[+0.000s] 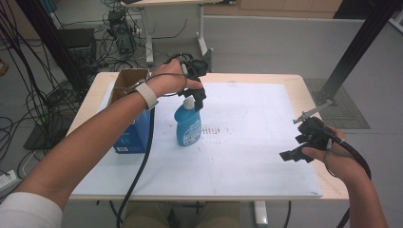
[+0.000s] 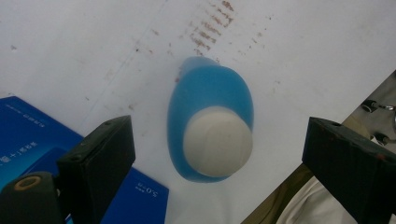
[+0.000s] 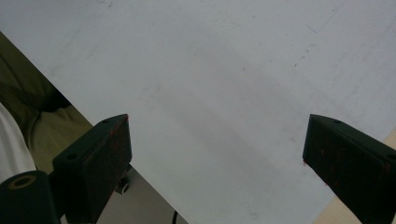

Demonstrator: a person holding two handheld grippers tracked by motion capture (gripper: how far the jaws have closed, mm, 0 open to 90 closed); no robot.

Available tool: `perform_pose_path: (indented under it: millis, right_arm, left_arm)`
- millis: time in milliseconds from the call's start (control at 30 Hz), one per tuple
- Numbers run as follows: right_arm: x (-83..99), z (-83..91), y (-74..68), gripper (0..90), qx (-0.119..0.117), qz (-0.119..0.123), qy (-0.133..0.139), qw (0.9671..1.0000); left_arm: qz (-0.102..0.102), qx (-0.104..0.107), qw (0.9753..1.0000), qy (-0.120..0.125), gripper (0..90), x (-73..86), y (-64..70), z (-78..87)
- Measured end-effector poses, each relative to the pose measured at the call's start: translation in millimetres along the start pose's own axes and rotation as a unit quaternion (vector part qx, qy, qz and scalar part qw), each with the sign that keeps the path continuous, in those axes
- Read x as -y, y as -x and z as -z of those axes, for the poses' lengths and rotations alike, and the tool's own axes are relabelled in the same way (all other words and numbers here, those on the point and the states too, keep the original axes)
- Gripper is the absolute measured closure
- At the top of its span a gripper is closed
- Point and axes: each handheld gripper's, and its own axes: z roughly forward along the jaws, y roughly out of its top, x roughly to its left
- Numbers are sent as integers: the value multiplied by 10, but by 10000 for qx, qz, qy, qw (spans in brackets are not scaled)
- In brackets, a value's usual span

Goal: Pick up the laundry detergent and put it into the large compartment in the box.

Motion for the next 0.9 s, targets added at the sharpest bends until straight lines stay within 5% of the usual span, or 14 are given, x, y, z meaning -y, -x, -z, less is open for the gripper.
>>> perform_pose_path:
  millis: [900]
  right_arm:
    - [18,-45,11,79,-41,-17,6,10000]
  left_arm:
    - [-59,-108,9998,-128,127,4,38,-394]
